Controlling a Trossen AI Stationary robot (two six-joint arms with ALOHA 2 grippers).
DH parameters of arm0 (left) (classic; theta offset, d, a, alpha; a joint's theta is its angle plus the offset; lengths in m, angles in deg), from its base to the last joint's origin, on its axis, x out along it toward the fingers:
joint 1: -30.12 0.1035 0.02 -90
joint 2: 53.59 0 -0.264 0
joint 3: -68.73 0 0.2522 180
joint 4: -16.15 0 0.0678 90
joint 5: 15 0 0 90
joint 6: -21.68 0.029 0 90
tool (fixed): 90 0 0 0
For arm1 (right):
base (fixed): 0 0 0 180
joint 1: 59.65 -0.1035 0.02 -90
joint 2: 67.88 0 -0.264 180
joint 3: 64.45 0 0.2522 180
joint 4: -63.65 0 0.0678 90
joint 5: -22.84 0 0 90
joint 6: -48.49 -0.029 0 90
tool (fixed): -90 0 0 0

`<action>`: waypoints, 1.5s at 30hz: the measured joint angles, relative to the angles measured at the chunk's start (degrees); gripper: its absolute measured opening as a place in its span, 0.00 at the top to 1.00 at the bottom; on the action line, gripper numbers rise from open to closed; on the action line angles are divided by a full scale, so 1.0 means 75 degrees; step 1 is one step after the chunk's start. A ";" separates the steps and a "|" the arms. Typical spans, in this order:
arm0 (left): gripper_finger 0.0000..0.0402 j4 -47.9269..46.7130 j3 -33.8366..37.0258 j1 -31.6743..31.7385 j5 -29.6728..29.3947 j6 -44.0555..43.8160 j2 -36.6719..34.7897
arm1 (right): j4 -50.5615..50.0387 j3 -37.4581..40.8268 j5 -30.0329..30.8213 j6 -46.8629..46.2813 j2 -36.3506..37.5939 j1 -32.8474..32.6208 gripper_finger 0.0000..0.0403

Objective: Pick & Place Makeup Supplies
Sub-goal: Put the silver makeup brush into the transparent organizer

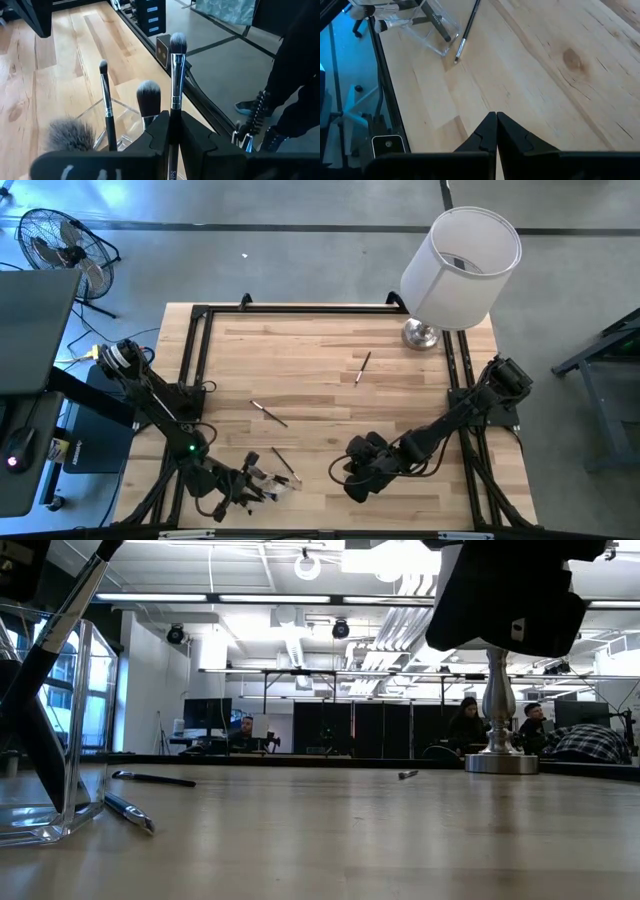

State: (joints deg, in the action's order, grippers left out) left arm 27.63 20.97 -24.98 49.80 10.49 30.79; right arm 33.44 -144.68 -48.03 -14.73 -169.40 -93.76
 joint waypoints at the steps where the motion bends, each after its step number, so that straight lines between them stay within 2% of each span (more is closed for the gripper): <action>1: 0.93 -0.0029 0.0000 -0.0002 -0.0001 0.0004 0.0000 | 0.0000 0.0000 0.0003 0.0003 0.0000 0.0000 1.00; 7: 0.93 -0.0139 0.0000 -0.0001 -0.0039 0.0010 0.0000 | 0.0000 0.0000 0.0194 0.0010 0.0000 0.0000 1.00; 15: 0.93 -0.0196 0.0000 0.0004 -0.1028 -0.0701 -0.0001 | -0.0001 0.0000 0.0248 0.0023 0.0000 0.0000 1.00; 33: 0.92 -0.0191 0.0000 0.0001 -0.0977 -0.0983 -0.0003 | -0.0006 0.0000 0.0220 0.0023 0.0003 0.0000 1.00; 45: 0.68 -0.0191 0.0000 0.0001 -0.0844 -0.1348 -0.0037 | -0.0002 0.0000 0.0178 -0.0170 0.0003 0.0103 1.00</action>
State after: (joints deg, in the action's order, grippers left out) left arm 26.20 20.97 -24.97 43.46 0.38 30.51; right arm 33.43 -144.68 -46.69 -16.01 -169.38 -92.99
